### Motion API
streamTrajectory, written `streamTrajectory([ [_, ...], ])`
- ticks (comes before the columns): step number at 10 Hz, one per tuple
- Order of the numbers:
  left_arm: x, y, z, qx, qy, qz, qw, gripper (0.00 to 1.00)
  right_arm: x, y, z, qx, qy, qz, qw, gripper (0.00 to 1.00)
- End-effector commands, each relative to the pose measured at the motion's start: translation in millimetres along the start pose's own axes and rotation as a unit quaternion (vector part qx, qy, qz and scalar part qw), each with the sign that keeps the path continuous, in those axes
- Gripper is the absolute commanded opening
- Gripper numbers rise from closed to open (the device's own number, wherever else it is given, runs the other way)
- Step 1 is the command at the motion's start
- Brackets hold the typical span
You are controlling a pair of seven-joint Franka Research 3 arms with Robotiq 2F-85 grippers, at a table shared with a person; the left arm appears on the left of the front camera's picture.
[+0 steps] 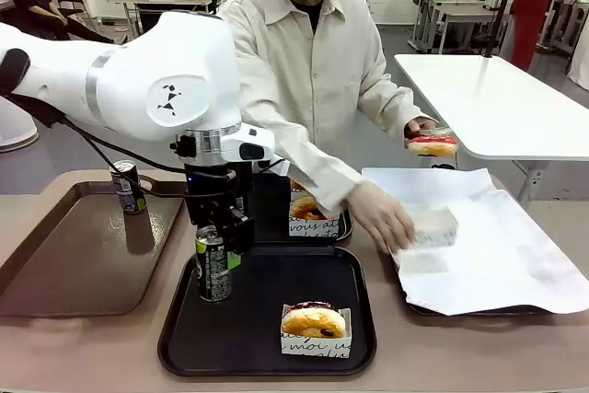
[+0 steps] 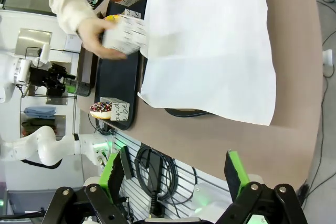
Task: Set up donuts and drinks on trays.
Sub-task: Pick up one Pepsi coke from the Handle tray and place it on the Flat Tray without a Pepsi coke.
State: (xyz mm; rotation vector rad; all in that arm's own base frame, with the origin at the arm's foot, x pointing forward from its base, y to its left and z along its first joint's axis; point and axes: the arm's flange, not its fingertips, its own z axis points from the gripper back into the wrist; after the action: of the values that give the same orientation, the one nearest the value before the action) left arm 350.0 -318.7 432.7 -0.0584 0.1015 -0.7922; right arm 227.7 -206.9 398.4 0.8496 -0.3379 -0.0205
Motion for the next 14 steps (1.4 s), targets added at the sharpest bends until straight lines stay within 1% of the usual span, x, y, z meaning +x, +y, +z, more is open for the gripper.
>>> streamTrajectory([
  [1, -63.9, 19.6, 28.7, 0.004, 0.005, -0.051, 0.999, 0.58, 1.9, -1.5, -1.5, 0.013, -0.011, 0.006, 1.000, 1.00],
  [2, -92.8, 26.1, 35.5, 0.005, 0.001, -0.072, 0.997, 0.58, 1.9, -1.5, -1.5, 0.013, -0.011, 0.006, 1.000, 1.00],
  [3, -120.9, 28.1, 33.2, 0.009, -0.002, -0.069, 0.998, 0.58, 1.9, -1.5, -1.5, 0.013, -0.011, 0.006, 1.000, 1.00],
  [4, -130.1, 34.8, 38.4, 0.013, -0.004, -0.069, 0.998, 0.58, 1.9, -1.5, -1.5, 0.013, -0.011, 0.006, 1.000, 1.00],
  [5, -130.5, 37.6, 41.2, 0.022, -0.007, -0.072, 0.997, 0.58, 1.9, -1.5, -1.5, 0.013, -0.011, 0.006, 1.000, 1.00],
  [6, -137.2, 31.9, 34.0, 0.019, -0.013, -0.068, 0.997, 0.58, 1.9, -1.5, -1.5, 0.013, -0.011, 0.006, 1.000, 1.00],
  [8, -122.4, 37.9, 44.3, 0.021, -0.006, -0.079, 0.997, 0.58, 1.9, -1.5, -1.5, 0.013, -0.011, 0.006, 1.000, 1.00],
  [9, -125.9, 28.9, 37.9, 0.020, -0.010, -0.074, 0.997, 0.58, 1.9, -1.5, -1.5, 0.013, -0.011, 0.006, 1.000, 1.00],
  [10, -117.0, 28.1, 41.1, 0.020, -0.006, -0.078, 0.997, 0.58, 1.9, -1.5, -1.5, 0.013, -0.011, 0.006, 1.000, 1.00],
  [11, -103.5, 27.2, 43.9, 0.022, -0.002, -0.076, 0.997, 0.58, 1.9, -1.5, -1.5, 0.013, -0.011, 0.006, 1.000, 1.00],
  [13, -83.9, 12.3, 35.4, 0.026, 0.002, -0.069, 0.997, 0.58, 1.9, -1.5, -1.5, 0.013, -0.011, 0.006, 1.000, 1.00],
  [14, -64.7, 10.9, 37.0, 0.030, 0.007, -0.069, 0.997, 0.58, 1.9, -1.5, -1.5, 0.013, -0.011, 0.006, 1.000, 1.00],
])
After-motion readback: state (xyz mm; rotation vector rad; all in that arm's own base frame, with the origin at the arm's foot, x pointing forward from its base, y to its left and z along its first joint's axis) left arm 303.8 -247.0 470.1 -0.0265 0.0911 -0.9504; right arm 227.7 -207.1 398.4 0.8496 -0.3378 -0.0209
